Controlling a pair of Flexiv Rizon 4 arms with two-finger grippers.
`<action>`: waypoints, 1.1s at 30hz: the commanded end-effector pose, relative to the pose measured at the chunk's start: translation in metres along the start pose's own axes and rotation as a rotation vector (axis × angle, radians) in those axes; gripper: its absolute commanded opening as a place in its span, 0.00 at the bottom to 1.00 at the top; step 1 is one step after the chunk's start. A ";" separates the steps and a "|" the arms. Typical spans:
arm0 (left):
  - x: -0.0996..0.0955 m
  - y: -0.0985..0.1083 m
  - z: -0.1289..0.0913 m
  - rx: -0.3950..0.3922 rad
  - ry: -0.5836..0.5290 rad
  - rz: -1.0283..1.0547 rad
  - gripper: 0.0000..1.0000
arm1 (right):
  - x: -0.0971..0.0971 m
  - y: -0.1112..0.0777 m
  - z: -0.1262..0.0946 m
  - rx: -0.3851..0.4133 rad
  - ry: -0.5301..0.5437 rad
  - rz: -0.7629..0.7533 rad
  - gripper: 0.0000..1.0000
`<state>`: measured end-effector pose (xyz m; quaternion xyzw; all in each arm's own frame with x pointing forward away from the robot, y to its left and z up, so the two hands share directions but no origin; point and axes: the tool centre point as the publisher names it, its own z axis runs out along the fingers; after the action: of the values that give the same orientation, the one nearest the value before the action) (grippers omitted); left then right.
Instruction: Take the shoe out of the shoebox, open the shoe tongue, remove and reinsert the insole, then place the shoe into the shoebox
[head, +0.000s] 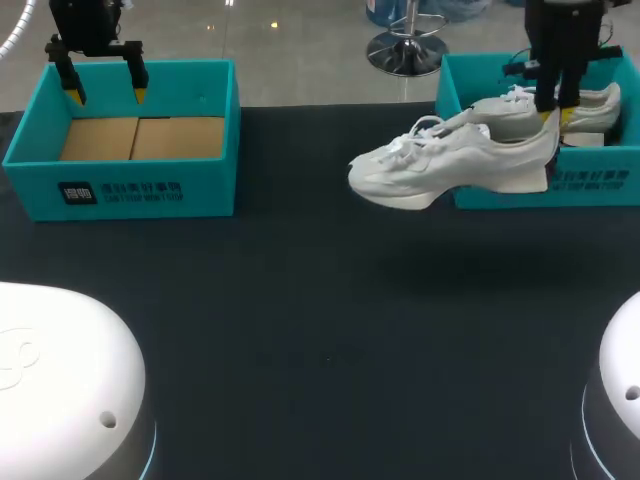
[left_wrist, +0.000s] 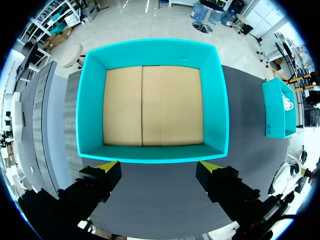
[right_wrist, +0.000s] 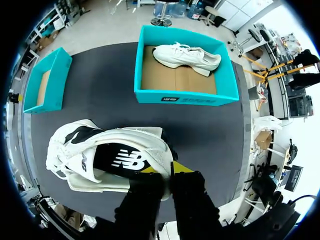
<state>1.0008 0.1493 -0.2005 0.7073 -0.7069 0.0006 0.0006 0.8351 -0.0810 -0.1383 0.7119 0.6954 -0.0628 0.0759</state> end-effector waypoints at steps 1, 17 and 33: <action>0.000 0.000 0.000 0.000 -0.001 0.000 1.00 | 0.032 -0.040 0.009 -0.085 0.002 0.024 0.00; 0.000 0.000 0.000 0.000 -0.001 0.000 1.00 | 0.085 -0.061 0.022 0.000 0.036 -0.022 0.00; 0.000 0.000 0.000 0.000 -0.001 0.000 1.00 | 0.085 -0.061 0.022 0.000 0.036 -0.022 0.00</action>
<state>1.0008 0.1492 -0.2005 0.7073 -0.7069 0.0006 0.0006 0.7756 -0.0011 -0.1791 0.7048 0.7048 -0.0502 0.0638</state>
